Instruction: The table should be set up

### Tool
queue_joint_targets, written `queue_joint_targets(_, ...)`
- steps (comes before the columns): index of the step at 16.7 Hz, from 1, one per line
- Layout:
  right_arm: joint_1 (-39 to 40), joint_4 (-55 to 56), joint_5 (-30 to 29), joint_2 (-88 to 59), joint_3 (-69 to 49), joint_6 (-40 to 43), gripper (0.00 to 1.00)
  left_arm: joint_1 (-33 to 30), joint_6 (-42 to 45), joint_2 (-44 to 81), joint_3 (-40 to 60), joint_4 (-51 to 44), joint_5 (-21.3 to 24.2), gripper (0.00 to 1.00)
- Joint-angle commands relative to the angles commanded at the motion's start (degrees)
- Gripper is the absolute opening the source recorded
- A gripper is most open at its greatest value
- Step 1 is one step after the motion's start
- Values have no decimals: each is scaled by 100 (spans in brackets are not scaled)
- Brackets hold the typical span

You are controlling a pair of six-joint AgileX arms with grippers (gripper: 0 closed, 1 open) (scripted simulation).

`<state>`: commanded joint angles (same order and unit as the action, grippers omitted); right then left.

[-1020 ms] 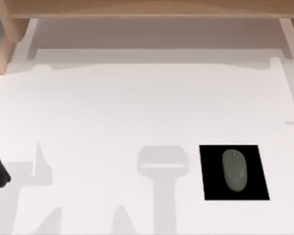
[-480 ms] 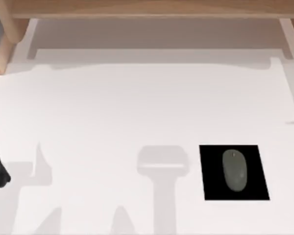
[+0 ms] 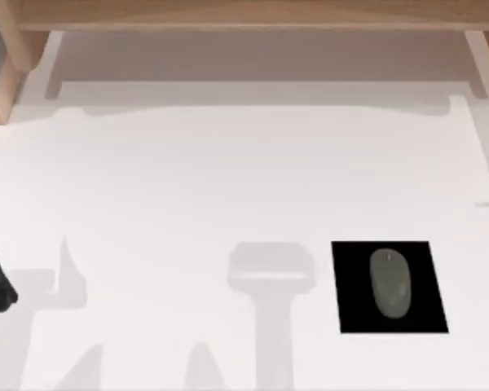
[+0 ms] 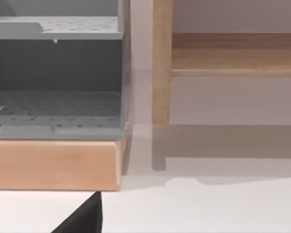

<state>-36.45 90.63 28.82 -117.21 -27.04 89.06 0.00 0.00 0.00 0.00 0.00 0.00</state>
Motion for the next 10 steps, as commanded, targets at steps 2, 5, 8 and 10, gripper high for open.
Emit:
queue_joint_targets(2, 0, 0, 0, 0, 0, 0, 25, 0, 0, 0, 0, 0, 0, 100)
queue_joint_targets(5, 0, 0, 0, 0, 0, 0, 2, 0, 0, 0, 0, 0, 0, 100)
queue_joint_targets(8, 0, 0, 0, 0, 0, 0, 0, 0, 0, 0, 0, 0, 0, 100)
queue_joint_targets(10, 0, 0, 0, 0, 0, 0, 0, 0, 0, 0, 0, 0, 0, 100)
